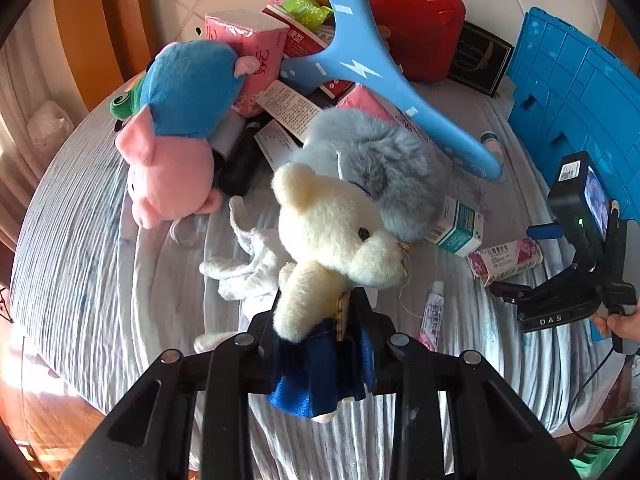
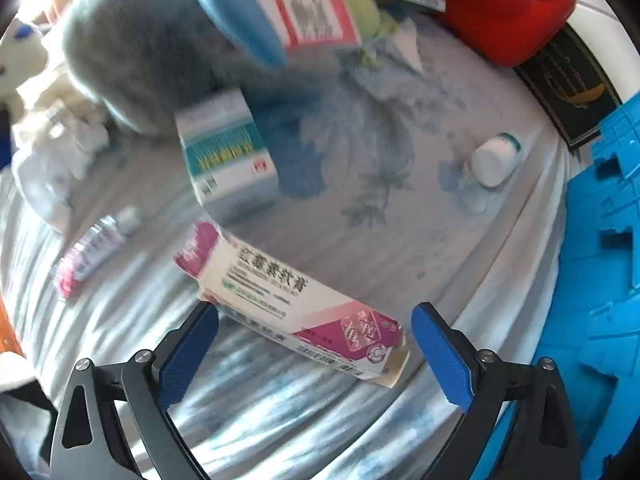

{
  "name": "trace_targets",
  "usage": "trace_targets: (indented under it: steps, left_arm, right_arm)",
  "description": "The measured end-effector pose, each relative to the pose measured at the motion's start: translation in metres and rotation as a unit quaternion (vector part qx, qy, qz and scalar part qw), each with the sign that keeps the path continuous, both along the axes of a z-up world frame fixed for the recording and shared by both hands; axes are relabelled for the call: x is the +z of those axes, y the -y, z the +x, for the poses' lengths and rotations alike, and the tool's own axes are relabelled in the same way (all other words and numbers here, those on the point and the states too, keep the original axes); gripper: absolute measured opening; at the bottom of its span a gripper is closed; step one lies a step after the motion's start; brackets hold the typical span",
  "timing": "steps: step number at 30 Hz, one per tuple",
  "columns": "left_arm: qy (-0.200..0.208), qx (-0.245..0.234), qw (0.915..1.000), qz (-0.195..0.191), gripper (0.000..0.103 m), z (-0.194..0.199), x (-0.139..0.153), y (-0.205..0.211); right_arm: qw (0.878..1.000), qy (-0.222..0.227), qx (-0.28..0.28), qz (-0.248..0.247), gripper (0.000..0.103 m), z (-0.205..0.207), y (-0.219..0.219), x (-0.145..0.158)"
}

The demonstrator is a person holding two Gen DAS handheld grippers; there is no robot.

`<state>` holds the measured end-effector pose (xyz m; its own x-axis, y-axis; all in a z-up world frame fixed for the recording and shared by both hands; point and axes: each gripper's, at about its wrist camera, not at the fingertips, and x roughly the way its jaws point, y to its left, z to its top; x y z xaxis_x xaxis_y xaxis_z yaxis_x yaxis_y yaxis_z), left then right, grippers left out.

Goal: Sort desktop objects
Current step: 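Carry the teddy bear and ointment box over the crate and release both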

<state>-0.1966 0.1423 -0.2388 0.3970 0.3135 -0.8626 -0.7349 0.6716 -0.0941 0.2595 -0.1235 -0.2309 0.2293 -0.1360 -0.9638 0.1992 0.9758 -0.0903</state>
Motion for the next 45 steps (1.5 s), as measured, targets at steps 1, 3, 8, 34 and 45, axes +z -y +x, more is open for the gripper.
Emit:
trace_targets:
  steps: [1, 3, 8, 34, 45]
  left_arm:
    - [-0.002, 0.001, 1.0, 0.0, 0.029, 0.0, -0.002, 0.002]
    - [-0.005, 0.004, 1.0, -0.002, 0.029, 0.0, -0.004, 0.005]
    - [0.0, 0.007, 1.0, 0.004, 0.029, 0.001, 0.001, 0.009]
    - [0.103, -0.059, 0.9874, 0.105, 0.029, 0.026, 0.118, 0.05]
    - [0.217, -0.204, 0.9376, 0.179, 0.029, 0.135, 0.245, 0.133]
  right_arm:
    - [1.0, 0.008, -0.016, 0.021, 0.087, -0.002, 0.003, 0.0]
    - [0.998, 0.019, -0.042, 0.05, 0.062, -0.007, 0.008, 0.004]
    - [0.98, 0.038, -0.125, 0.152, 0.032, -0.032, 0.018, 0.01]
    - [0.957, 0.244, -0.145, 0.055, 0.028, -0.089, -0.011, 0.178]
    - [0.886, 0.38, -0.245, -0.098, 0.028, -0.203, 0.03, 0.318]
